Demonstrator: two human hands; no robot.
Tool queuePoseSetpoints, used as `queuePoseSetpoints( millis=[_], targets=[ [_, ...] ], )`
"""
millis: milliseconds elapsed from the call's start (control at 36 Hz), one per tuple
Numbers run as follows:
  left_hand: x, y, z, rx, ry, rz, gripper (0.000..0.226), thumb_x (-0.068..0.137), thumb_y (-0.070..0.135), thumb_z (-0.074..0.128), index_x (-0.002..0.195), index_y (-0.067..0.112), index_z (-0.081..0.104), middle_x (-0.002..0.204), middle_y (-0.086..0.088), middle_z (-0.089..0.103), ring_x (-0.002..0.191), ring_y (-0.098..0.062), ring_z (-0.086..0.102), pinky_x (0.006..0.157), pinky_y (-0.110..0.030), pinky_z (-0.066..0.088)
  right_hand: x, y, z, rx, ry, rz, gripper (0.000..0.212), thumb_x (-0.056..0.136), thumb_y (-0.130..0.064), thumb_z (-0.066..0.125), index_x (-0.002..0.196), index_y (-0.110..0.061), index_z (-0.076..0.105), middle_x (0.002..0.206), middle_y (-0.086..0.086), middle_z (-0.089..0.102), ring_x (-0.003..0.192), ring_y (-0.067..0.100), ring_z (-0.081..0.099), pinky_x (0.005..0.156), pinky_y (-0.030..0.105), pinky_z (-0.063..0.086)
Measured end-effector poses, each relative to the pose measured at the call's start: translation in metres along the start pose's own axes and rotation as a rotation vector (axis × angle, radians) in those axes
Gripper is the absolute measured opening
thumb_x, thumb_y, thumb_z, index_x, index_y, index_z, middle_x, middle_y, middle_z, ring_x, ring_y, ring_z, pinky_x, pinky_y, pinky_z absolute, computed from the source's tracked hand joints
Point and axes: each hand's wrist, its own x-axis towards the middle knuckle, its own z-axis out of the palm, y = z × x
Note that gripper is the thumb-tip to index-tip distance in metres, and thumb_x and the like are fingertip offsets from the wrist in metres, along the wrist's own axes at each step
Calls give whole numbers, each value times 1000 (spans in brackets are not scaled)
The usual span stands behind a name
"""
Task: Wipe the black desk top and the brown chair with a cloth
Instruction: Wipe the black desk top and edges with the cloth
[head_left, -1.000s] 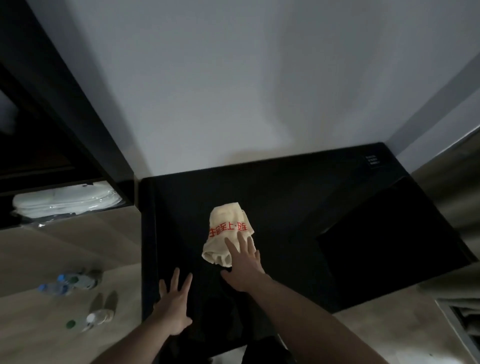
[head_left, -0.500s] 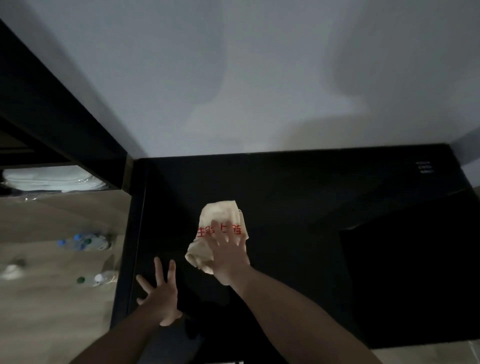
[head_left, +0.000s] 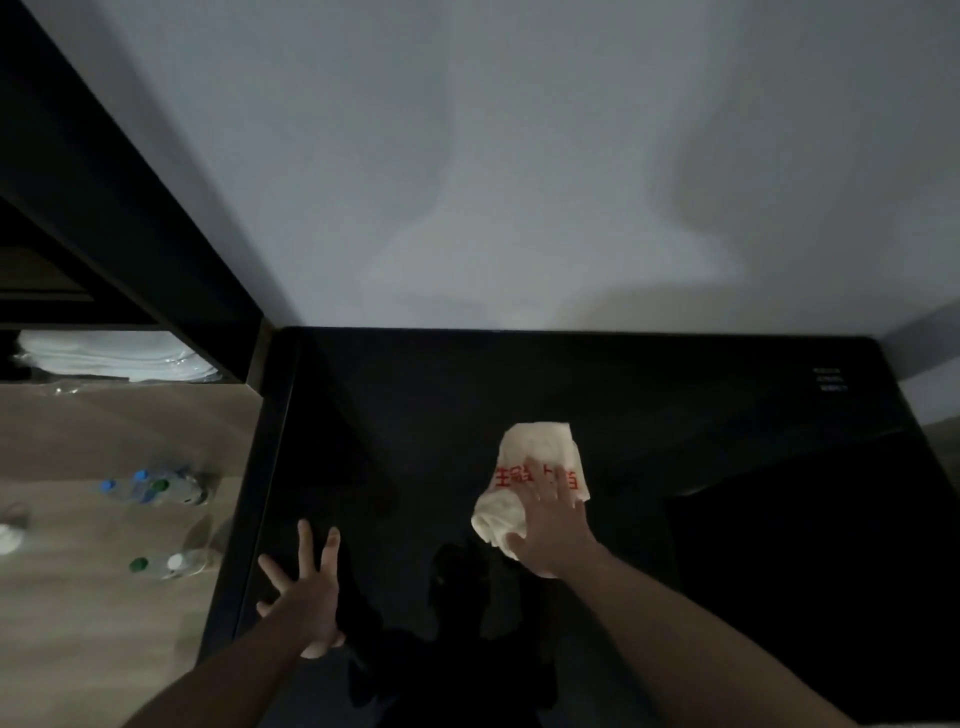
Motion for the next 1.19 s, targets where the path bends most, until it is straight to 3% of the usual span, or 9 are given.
queuePoseSetpoints(
  millis=[222, 333, 500, 694, 889, 1000, 1194],
  targets=[
    [-1, -11, 5, -25, 63, 49, 131, 81, 26, 83, 157, 34, -23, 158, 0, -44, 149, -55, -13, 114, -63, 35, 2, -48, -2, 106, 23, 165, 87, 98, -50, 53, 161, -28, -3, 164, 2, -30, 149, 44, -24, 118, 68, 7],
    [-7, -2, 7, 56, 165, 215, 112, 88, 18, 71, 161, 33, -13, 166, 4, -28, 153, -45, -9, 122, -59, 20, 1, -43, 4, 85, 11, 208, 90, 99, -54, 52, 161, -21, -4, 163, -1, -32, 150, 40, -23, 120, 65, 12],
    [-17, 56, 2, 80, 109, 398, 105, 93, 27, 70, 161, 35, -10, 166, 6, -26, 154, -37, -16, 126, -56, 8, -3, -10, 3, -18, -36, 188, 86, 100, -51, 49, 161, -27, -7, 160, -1, -39, 149, 37, -28, 119, 67, 9],
    [-21, 134, 11, 136, 124, 436, 103, 92, 25, 71, 162, 33, -4, 166, 6, -28, 155, -35, -16, 125, -56, 11, -14, 52, -3, -27, -63, 180, 86, 102, -46, 47, 159, -30, -15, 156, -3, -45, 146, 35, -35, 119, 66, 6],
    [-18, 216, 30, 139, 126, 421, 104, 89, 27, 71, 162, 34, -3, 166, 6, -25, 155, -35, -11, 122, -53, 28, -22, 140, -6, -15, 1, 152, 85, 101, -56, 39, 157, -33, -21, 151, -3, -49, 146, 35, -35, 121, 63, 7],
    [-24, 262, 44, 141, 131, 316, 112, 88, 38, 74, 160, 37, -11, 164, 3, -30, 151, -49, -16, 121, -60, 22, -32, 204, -12, 29, 32, 145, 87, 99, -56, 42, 157, -35, -20, 156, -5, -45, 147, 33, -34, 121, 63, 6],
    [-27, 286, 51, 95, 151, 243, 121, 83, 39, 77, 158, 40, -18, 163, 5, -33, 151, -48, -18, 120, -62, 24, -49, 308, -30, 55, 12, 218, 87, 99, -59, 41, 157, -36, -20, 158, -5, -42, 148, 33, -32, 121, 63, 7]
  ],
)
